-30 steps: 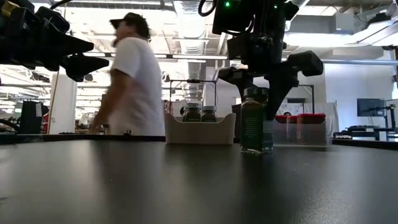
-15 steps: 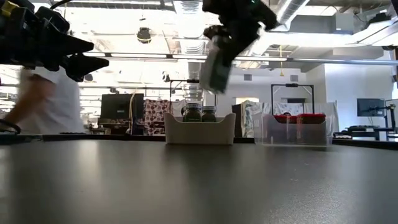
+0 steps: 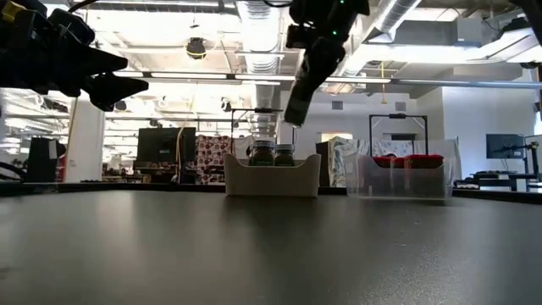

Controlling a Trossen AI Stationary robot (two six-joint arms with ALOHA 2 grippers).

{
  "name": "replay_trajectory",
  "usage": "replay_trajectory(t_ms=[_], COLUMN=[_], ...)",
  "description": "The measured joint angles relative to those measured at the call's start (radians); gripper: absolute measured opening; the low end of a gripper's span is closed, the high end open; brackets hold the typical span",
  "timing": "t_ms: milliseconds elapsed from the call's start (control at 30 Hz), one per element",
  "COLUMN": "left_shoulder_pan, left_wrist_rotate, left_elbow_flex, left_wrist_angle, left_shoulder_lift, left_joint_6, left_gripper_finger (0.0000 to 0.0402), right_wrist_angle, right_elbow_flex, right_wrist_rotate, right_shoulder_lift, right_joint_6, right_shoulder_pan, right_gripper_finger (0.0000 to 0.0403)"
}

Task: Sort spices by type
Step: Put the green seasoning bottle into the white bin

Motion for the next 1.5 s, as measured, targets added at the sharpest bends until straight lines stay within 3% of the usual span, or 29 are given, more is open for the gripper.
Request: replay_trajectory(t_ms=[267, 767, 1500], left_shoulder_pan=[0.000, 0.000, 0.000], left_wrist_rotate=[0.000, 0.000, 0.000], left_elbow_flex=[0.000, 0.000, 0.000], left_wrist_angle=[0.000, 0.000, 0.000], left_shoulder_lift=[0.000, 0.000, 0.000], left_joint_6=[0.000, 0.000, 0.000], left_gripper_finger=[0.0297, 0.0297, 0.0297], right_wrist_angle=[0.002, -0.007, 0.070], right_elbow_flex=[0.000, 0.000, -0.003], right_wrist_rotate=[-0.001, -0.008, -0.030], right_shoulder_lift=[0.006, 0.135, 0.281], right_joint_6=[0.036, 0.120, 0.111], right_shoulder_pan=[-0.008, -0.036, -0.030], right_gripper_finger=[0.0220, 0.0220, 0.0220])
